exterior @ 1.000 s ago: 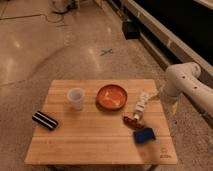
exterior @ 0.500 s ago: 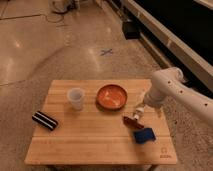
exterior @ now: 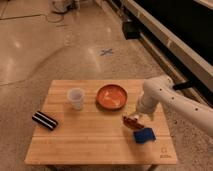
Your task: Place the pepper in the ceramic cup
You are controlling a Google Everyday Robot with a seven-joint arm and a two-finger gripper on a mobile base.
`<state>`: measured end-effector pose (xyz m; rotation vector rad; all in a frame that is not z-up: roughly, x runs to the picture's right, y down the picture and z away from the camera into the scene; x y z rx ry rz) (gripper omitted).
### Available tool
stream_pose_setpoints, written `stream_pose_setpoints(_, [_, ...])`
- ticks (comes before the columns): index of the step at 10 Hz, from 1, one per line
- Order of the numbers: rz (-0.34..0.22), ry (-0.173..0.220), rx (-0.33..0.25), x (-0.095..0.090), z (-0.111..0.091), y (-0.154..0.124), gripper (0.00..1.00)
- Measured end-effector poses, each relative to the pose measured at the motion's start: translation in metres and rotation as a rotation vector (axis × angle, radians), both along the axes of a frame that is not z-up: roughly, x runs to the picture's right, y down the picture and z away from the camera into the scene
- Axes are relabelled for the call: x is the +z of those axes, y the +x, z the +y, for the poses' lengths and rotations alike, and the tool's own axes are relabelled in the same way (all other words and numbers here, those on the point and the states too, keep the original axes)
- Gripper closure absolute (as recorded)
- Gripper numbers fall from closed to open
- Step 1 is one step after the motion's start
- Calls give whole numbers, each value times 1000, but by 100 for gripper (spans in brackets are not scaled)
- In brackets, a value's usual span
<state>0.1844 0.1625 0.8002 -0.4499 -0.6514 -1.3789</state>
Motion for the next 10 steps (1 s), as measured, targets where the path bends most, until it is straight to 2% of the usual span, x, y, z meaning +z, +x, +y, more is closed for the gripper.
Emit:
stream_pose_setpoints(3, [-60,7,-59,7,21,-6,20])
stream_pose_setpoints(7, [-68,53,-97,34,26,-9,20])
stream_pose_setpoints(9, [-67,66,-103,41,27,-11,20])
stream_pose_setpoints(10, [-70,72,-119,44,32,-12,25])
